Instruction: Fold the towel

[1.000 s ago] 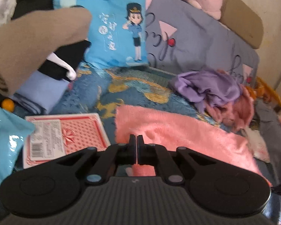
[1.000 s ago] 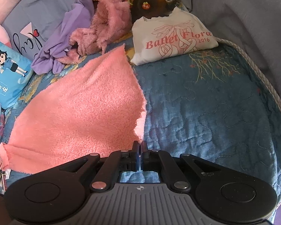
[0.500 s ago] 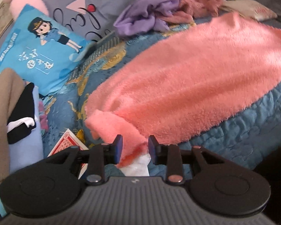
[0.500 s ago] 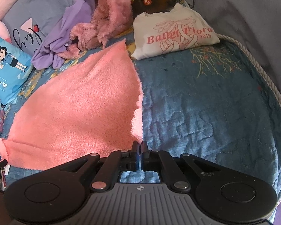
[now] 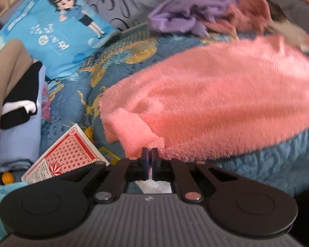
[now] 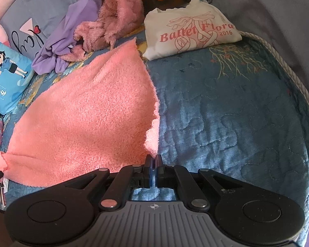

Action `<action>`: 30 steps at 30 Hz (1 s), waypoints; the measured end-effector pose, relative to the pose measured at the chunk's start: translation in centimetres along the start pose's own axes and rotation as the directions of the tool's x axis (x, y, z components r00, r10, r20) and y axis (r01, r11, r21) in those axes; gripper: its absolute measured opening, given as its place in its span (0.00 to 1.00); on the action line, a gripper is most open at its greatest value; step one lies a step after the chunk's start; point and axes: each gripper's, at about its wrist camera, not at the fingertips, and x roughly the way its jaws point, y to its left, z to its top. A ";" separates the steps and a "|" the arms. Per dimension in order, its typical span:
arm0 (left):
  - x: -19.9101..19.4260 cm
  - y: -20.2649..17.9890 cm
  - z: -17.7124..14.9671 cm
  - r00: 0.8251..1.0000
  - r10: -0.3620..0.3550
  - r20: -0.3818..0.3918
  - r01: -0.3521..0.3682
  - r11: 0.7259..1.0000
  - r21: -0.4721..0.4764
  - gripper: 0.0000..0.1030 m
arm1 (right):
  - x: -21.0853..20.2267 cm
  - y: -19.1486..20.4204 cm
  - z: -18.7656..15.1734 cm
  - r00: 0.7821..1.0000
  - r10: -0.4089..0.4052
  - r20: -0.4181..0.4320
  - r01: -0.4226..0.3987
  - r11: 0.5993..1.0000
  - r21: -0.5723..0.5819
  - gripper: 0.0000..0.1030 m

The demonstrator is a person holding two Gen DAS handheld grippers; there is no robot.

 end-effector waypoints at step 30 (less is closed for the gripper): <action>-8.2 12.6 -2.9 0.988 -0.039 0.150 0.131 0.729 -0.672 0.02 | -3.3 -2.9 -0.1 0.994 0.094 0.049 -0.099 0.988 0.121 0.01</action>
